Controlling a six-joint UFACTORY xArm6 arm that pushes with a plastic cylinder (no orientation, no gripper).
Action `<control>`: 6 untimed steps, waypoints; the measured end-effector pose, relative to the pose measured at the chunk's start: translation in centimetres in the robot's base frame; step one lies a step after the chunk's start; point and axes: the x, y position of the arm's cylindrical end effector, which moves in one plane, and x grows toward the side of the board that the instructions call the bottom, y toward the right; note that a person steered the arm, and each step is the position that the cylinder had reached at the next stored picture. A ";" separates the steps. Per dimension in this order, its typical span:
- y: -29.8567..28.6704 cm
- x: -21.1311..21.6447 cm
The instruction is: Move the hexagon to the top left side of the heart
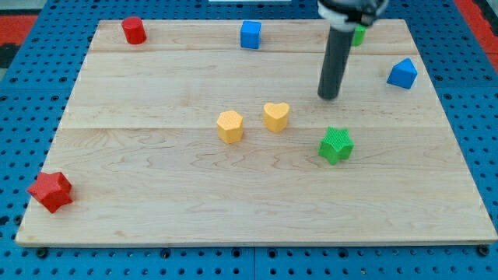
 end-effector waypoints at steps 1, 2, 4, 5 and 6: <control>-5.2 5.5; -13.8 7.0; -14.2 2.6; -12.5 4.5; -9.6 5.2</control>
